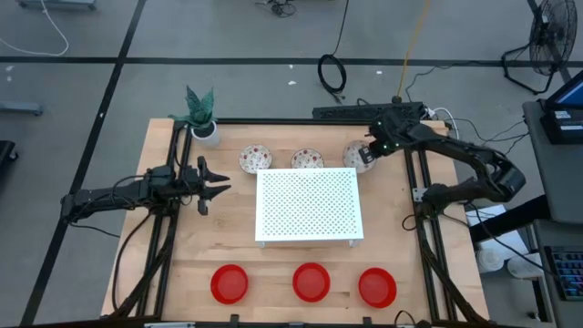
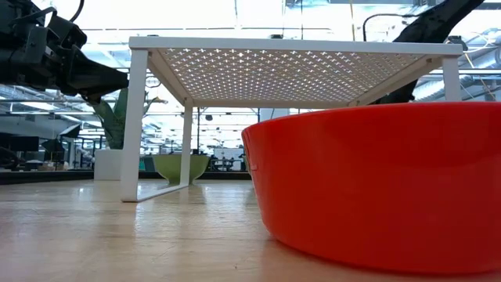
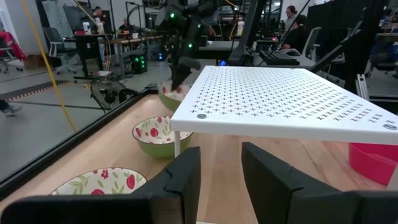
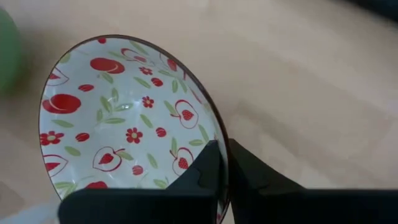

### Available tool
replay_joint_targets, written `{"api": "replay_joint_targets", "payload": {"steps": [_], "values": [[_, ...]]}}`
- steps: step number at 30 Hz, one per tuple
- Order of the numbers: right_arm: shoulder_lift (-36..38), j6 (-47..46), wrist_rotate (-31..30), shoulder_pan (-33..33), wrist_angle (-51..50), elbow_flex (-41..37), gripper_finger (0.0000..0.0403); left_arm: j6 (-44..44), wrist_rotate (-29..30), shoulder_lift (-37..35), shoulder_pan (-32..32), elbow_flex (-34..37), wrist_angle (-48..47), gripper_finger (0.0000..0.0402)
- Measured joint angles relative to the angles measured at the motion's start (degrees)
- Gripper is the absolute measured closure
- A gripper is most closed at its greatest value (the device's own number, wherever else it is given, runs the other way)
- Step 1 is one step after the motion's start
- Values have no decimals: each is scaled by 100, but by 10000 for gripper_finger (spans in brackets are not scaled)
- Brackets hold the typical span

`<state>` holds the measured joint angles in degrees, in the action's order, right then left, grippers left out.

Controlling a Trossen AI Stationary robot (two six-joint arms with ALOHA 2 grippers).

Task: Pick & Place Mini bowls
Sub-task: Put the right white patterned bowl on the shelf

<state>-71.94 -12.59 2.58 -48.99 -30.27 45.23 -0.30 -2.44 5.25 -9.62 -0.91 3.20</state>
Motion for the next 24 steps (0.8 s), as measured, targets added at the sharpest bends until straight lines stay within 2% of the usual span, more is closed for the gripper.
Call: {"api": "replay_joint_targets", "payload": {"steps": [3,16,19,24], "values": [[282,-2,-152,-4,155,0,399,0,0,-1,-1,0,0,282],[1159,-174,-64,162,1810,2,399,0,0,-1,-1,0,0,282],[1219,-317,252,349,2388,2,399,0,0,1,0,0,-1,282],[1200,-1036,1228,731,3914,15,399,-2,0,-1,2,0,0,282]]}}
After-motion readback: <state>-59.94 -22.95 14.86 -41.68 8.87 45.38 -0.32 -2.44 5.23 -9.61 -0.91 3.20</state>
